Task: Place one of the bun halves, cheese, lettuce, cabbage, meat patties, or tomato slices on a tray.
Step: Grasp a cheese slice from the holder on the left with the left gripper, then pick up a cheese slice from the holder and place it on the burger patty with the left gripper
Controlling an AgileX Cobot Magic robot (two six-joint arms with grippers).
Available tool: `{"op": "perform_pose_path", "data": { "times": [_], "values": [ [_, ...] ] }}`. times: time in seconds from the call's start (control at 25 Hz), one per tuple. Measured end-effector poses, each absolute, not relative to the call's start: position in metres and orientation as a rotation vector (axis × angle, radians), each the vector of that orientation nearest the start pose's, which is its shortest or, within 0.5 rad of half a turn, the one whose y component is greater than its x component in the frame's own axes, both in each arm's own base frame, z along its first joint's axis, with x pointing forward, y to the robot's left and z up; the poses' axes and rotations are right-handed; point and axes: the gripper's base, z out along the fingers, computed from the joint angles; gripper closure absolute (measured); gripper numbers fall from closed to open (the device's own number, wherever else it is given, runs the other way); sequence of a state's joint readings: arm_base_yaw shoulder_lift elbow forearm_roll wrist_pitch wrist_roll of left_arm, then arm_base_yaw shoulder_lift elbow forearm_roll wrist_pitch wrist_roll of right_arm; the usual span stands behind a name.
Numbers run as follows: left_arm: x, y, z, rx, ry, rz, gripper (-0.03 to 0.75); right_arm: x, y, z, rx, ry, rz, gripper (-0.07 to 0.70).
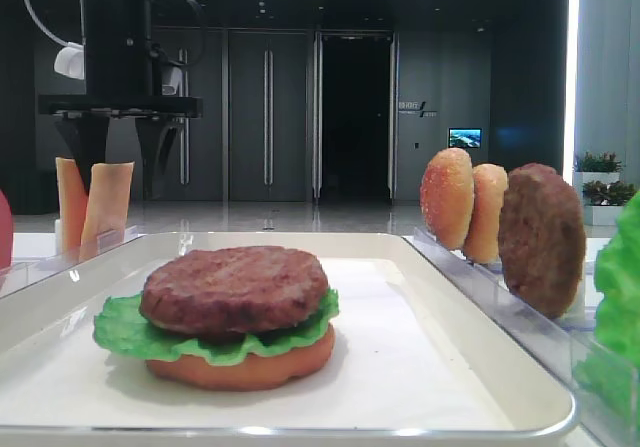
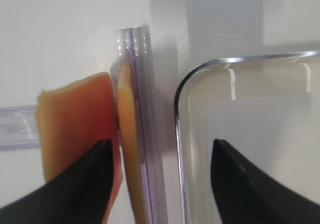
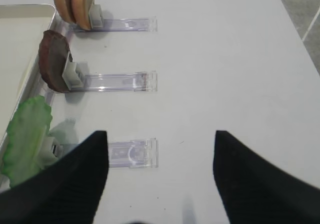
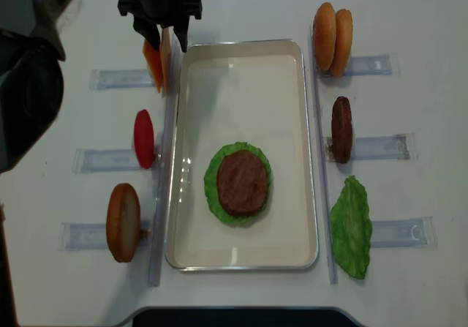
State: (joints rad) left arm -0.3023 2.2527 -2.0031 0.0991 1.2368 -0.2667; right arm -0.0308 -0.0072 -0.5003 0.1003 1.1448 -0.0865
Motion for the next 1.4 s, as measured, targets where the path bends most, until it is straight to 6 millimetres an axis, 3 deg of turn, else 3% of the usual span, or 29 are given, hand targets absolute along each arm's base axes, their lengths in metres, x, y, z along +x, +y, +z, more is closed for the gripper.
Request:
{"op": "perform_pose_path", "data": {
  "times": [0.28,0.72,1.12,1.4],
  "values": [
    [0.457,-0.13,0.208,0.082,2.95,0.072,0.319,-0.01,0.009,0.271,-0.069,2.116,0.052,0.171],
    [0.457,-0.129,0.208,0.098,2.948,0.089,0.668,-0.01,0.009,0.271,-0.069,2.116,0.052,0.171],
    [0.456,-0.129,0.211,0.14,2.94,0.093,0.68,-0.01,0.009,0.271,-0.069,2.116,0.052,0.171],
    [0.446,-0.123,0.243,0.133,2.888,0.076,0.68,-0.01,0.009,0.271,-0.069,2.116,0.052,0.171]
  ]
}}
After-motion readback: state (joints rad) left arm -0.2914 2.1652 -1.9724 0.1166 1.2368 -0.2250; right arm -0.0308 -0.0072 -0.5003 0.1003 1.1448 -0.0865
